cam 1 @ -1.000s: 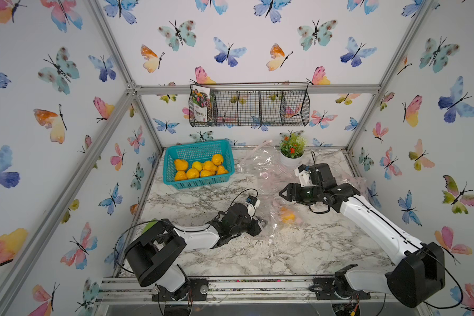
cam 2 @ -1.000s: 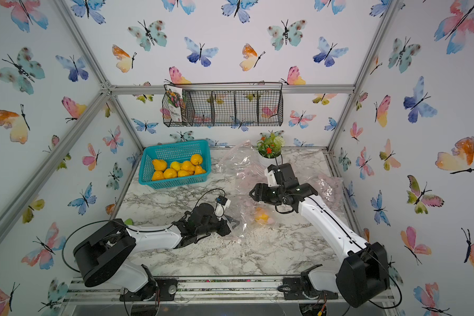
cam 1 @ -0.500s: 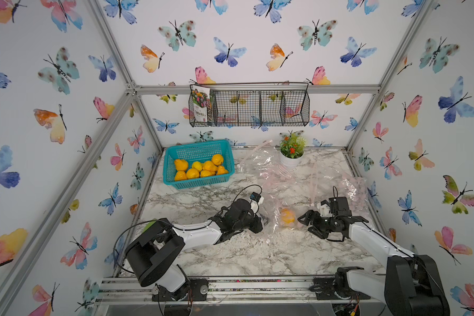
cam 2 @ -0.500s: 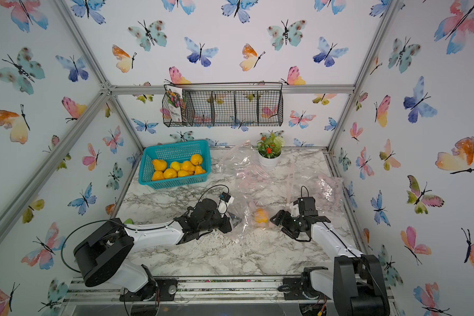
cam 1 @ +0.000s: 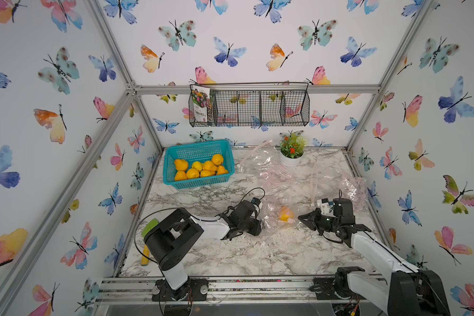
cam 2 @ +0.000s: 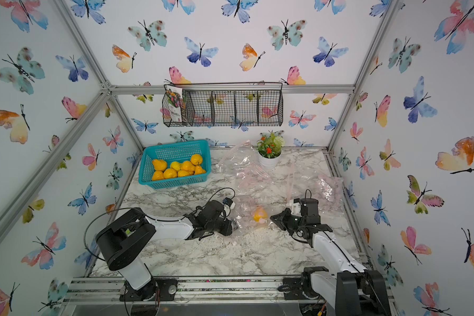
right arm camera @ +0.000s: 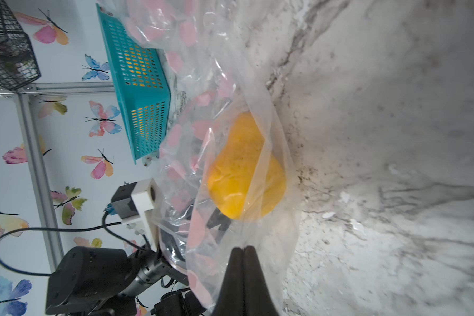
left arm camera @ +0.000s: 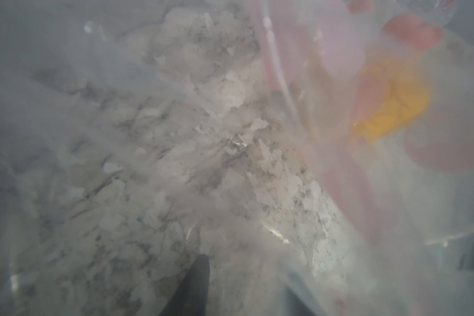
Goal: Open the zip-top bag and take out the pear
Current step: Pick up the pear from the zipper food storage bag.
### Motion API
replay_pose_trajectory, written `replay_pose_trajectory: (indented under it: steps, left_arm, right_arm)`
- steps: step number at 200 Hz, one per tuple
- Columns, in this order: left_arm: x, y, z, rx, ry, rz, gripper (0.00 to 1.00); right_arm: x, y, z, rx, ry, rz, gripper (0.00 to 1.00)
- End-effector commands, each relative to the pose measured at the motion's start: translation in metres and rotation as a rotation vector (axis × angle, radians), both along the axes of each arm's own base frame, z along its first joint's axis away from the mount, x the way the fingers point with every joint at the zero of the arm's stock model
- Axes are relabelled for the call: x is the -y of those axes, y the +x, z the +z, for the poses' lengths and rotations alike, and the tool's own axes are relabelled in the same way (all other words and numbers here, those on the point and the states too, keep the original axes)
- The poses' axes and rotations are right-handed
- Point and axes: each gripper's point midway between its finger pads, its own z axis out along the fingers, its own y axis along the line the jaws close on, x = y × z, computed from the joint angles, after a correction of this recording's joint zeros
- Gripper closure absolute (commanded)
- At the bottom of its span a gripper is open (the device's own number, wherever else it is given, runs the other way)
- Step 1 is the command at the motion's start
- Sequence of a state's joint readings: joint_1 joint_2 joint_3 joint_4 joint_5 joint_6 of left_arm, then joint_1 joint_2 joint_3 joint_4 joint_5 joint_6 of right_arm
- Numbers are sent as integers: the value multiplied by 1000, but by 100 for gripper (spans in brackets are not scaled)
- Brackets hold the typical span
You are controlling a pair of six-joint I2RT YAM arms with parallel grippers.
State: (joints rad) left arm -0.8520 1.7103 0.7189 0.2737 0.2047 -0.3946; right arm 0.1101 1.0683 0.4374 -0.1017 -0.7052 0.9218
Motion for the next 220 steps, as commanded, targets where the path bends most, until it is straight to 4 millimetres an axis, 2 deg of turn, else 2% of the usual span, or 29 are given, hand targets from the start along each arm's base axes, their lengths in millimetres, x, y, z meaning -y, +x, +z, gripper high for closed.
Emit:
replay_pose_trajectory:
  steps: [1, 56, 72, 98, 137, 172, 181, 190, 197, 220]
  left_arm:
    - [-16, -11, -26, -99, 61, 21, 58]
    - [-19, -14, -30, -123, 42, 28, 58]
    - [-20, -15, -33, -131, 40, 31, 58]
    - [-23, -16, -35, -139, 43, 36, 58]
    - [-28, -15, -35, -138, 44, 55, 58]
    - [-30, -14, -28, -122, 36, 66, 58]
    - [-30, -14, -26, -118, 33, 66, 58]
    - [-30, -14, -23, -114, 30, 64, 58]
    - [-30, -14, -21, -111, 29, 64, 58]
    - [-30, -10, -10, -90, 23, 74, 58]
  right_arm:
    - [1, 8, 31, 68, -28, 23, 97]
    - [-6, 30, 115, 219, -35, 76, 97]
    - [-10, 32, 126, 229, -40, 107, 97]
    - [3, 31, 117, 214, -167, 100, 97]
    - [27, 21, 68, 113, -337, 76, 97]
    - [36, 19, 51, 91, -398, 61, 98]
    - [41, 21, 49, 87, -430, 52, 88]
    - [47, 23, 52, 91, -464, 42, 71]
    - [50, 25, 55, 96, -490, 35, 62]
    - [58, 37, 76, 147, -547, 19, 52]
